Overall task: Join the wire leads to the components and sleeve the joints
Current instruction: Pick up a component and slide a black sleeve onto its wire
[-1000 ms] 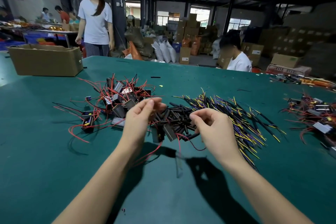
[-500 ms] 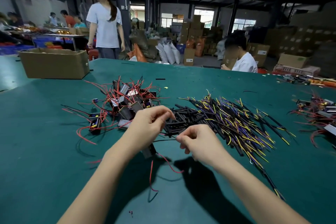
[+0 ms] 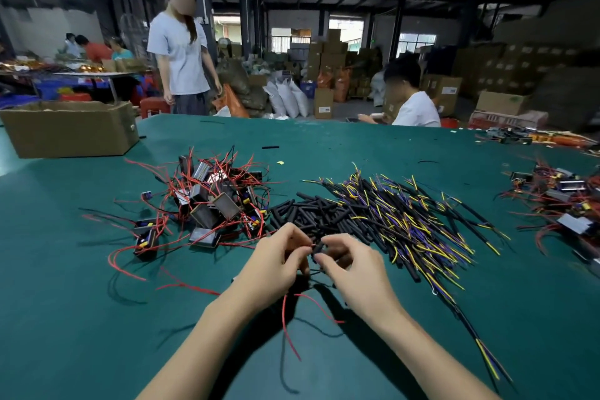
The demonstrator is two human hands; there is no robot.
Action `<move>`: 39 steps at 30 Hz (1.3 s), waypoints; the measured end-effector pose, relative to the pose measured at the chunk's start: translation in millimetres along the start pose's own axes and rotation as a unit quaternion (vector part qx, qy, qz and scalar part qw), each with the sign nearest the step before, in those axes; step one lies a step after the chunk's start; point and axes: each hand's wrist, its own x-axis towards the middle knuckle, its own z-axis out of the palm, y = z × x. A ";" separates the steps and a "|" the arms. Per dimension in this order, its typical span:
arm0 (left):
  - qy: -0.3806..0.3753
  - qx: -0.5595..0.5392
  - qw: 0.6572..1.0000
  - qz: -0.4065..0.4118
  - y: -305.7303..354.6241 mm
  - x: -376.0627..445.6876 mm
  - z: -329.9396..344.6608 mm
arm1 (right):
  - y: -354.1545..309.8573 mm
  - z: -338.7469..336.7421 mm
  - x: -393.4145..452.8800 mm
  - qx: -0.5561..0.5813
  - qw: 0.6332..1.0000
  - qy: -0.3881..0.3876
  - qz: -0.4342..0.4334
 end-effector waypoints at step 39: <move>0.074 -0.004 0.997 0.030 2.5 -8.7 3.0 | 4.3 -19.6 4.1 0.106 0.994 -0.031 -0.022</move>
